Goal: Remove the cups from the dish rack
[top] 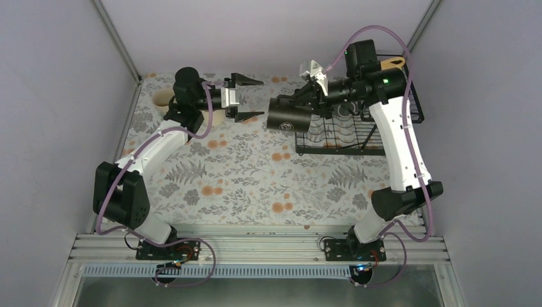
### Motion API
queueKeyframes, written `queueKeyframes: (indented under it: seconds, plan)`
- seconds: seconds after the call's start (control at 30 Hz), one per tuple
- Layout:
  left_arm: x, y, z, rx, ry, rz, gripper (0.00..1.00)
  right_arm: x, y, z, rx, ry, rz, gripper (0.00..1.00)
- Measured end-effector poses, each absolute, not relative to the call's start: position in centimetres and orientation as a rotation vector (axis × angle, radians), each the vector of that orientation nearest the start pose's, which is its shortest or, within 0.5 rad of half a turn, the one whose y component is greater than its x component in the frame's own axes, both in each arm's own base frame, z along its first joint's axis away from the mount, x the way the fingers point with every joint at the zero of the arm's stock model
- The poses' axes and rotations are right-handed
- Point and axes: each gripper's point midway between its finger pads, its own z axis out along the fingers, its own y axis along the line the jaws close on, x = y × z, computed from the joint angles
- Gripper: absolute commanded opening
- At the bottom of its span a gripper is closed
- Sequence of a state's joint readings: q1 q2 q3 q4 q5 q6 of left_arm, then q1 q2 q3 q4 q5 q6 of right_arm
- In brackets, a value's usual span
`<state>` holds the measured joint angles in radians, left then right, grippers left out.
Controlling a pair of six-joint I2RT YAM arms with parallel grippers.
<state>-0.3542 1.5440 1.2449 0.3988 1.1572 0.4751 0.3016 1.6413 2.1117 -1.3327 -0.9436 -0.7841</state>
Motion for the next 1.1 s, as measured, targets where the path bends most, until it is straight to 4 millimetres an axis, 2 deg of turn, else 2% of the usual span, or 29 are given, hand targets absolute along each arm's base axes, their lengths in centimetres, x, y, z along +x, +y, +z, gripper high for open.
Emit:
queueKeyframes:
  seconds: [0.17,0.37,0.43,0.53,0.63,0.77,0.8,0.9,1.03,1.1]
  plan:
    - [30.9,-29.7,37.8,1.399,0.760,-0.859,0.76,27.2,24.8,41.4,-1.456,1.556,0.952,0.03]
    - [29.3,-30.8,37.6,1.453,0.732,-0.998,0.58,24.9,27.0,41.5,-1.511,1.522,1.033,0.03]
    - [28.7,-30.9,37.8,1.472,0.719,-1.040,0.46,24.5,27.4,41.5,-1.522,1.519,1.043,0.03]
    - [27.4,-31.2,38.1,1.508,0.694,-1.105,0.21,24.2,27.7,41.5,-1.530,1.517,1.052,0.03]
    - [26.8,-31.5,38.7,1.532,0.663,-1.106,0.05,24.0,27.8,41.3,-1.514,1.559,1.075,0.04]
    - [28.0,-31.6,39.6,1.528,0.637,-0.991,0.02,24.5,27.8,42.0,-1.462,1.591,1.080,0.08]
    - [28.0,-31.6,39.7,1.532,0.636,-0.990,0.02,24.6,27.8,42.0,-1.460,1.594,1.078,0.14]
    - [28.0,-31.6,39.3,1.538,0.652,-0.995,0.02,24.8,27.8,41.9,-1.452,1.613,1.062,0.57]
    - [26.5,-31.6,38.4,1.570,0.669,-1.108,0.02,25.4,28.1,42.3,-1.452,1.586,1.003,0.98]
    - [26.0,-31.6,38.0,1.580,0.671,-1.132,0.02,25.9,28.1,42.4,-1.437,1.593,0.962,1.00]
